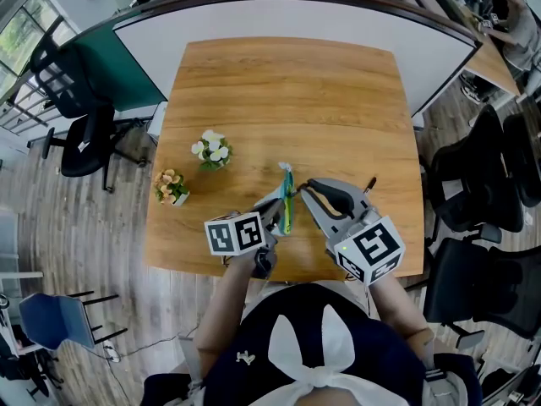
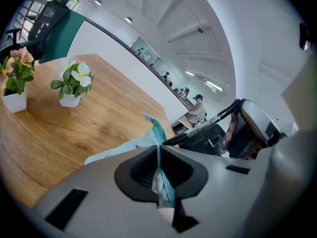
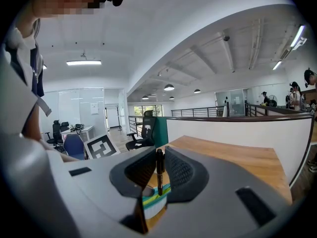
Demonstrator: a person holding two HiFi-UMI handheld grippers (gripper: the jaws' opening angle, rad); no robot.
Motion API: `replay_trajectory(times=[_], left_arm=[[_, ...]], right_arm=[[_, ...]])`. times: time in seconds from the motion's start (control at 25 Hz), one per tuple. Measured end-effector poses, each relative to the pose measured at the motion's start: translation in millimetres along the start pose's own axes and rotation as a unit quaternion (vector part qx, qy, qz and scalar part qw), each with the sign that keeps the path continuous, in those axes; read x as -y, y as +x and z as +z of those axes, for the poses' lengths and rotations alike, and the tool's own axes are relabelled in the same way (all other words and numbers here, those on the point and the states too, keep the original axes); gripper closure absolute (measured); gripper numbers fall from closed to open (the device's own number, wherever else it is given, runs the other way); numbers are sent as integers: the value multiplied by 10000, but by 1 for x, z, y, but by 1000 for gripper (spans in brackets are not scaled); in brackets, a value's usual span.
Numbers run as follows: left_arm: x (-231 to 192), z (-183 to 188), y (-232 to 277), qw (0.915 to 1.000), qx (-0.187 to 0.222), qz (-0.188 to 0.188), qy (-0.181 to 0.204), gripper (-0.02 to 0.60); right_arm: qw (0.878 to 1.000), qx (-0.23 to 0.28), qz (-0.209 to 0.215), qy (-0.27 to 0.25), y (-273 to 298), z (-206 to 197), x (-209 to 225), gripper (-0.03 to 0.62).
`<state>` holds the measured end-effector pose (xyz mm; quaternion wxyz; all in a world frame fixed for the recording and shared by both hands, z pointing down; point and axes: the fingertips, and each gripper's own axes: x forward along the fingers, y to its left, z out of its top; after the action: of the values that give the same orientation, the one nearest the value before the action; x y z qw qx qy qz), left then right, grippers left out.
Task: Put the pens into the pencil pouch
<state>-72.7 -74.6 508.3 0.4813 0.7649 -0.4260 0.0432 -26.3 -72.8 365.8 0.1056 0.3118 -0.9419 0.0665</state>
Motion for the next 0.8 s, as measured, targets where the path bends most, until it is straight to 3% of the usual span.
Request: replay_trajectory(times=[0.8], left_arm=[[12, 2, 2, 9998, -38, -190, 6, 545]], right_arm=[[9986, -497, 13, 166, 15, -39, 2, 533]])
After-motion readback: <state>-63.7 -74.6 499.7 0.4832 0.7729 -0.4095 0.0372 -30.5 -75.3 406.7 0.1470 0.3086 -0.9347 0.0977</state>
